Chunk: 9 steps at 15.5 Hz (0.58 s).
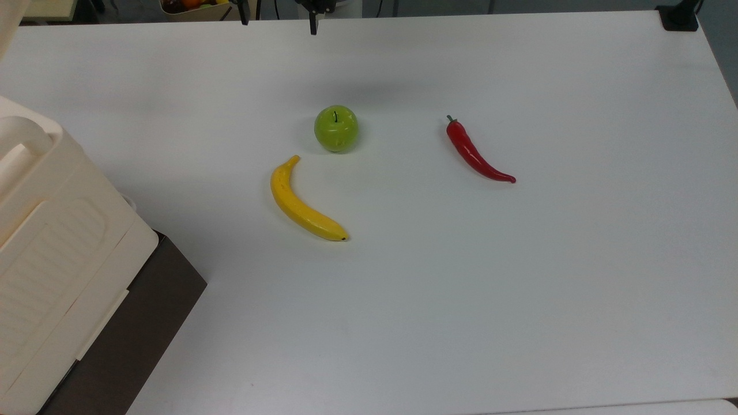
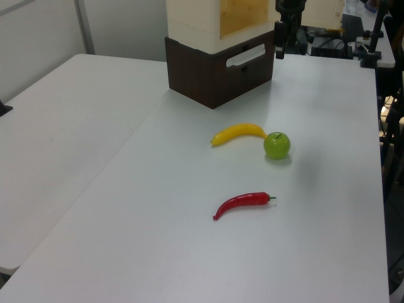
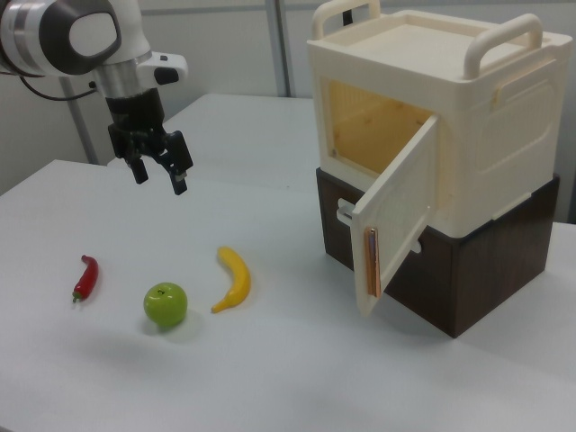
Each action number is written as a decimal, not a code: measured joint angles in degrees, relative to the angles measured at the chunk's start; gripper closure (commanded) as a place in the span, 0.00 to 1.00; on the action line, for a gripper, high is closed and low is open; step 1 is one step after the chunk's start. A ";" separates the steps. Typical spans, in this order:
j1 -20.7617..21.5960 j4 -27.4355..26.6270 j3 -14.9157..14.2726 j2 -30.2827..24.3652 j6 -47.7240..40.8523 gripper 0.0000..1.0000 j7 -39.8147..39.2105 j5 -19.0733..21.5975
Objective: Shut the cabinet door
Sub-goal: 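Move the gripper toward the open cream cabinet door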
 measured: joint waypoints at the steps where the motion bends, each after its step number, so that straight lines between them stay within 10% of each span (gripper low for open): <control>1: 0.34 -0.02 0.01 0.00 0.00 0.00 -0.02 -0.13; 6: 0.22 -0.07 0.00 0.23 0.00 0.01 -0.02 -0.72; 9: 0.25 -0.08 0.00 0.27 0.00 0.40 -1.18 -2.69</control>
